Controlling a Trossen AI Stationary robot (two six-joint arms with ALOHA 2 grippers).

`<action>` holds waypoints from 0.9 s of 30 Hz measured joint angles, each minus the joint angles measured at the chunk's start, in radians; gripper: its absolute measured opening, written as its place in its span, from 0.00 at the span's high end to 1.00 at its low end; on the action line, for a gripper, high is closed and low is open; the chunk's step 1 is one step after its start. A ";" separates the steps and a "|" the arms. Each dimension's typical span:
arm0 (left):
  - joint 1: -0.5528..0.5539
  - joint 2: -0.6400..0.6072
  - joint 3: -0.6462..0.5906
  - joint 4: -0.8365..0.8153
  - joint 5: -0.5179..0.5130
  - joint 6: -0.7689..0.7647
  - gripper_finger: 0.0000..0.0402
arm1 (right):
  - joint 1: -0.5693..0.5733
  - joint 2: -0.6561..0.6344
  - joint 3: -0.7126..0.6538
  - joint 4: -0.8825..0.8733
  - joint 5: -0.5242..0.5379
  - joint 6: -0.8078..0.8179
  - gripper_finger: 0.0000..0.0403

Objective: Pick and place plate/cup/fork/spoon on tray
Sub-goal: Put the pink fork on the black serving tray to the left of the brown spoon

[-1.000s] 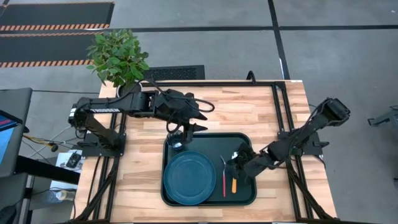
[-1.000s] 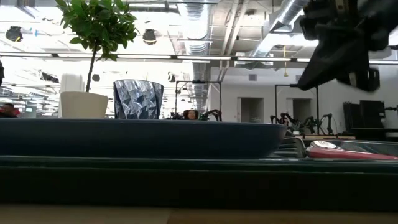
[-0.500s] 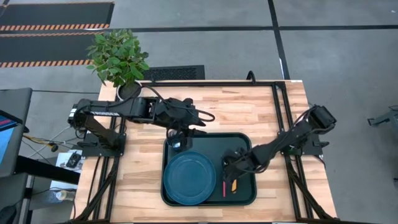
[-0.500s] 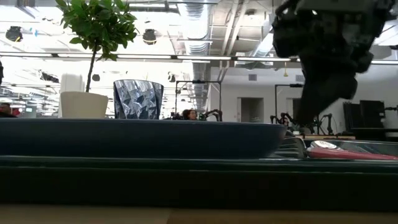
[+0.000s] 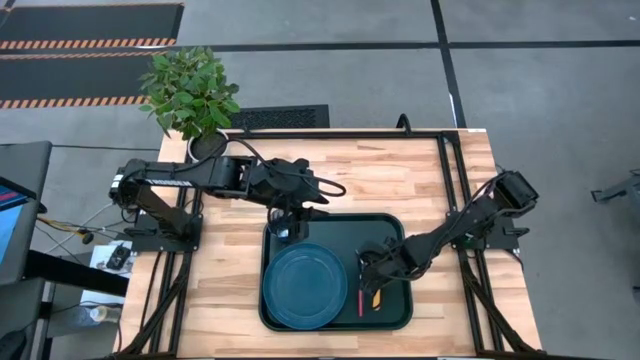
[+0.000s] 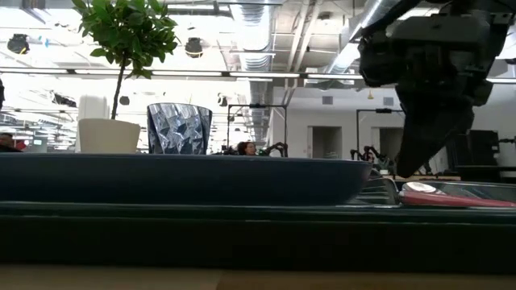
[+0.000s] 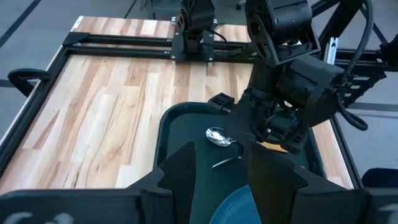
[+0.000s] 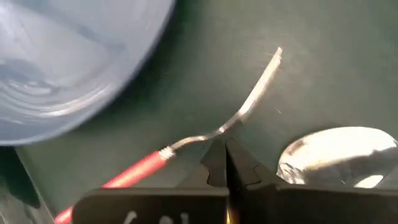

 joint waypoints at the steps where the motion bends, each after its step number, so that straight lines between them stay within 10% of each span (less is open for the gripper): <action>1: 0.000 0.000 0.000 0.000 0.000 0.000 0.70 | 0.000 -0.002 0.000 0.013 0.005 0.004 0.99; 27: 0.000 0.002 0.001 -0.008 -0.017 0.003 0.70 | -0.012 -0.004 -0.048 0.073 0.015 0.000 0.99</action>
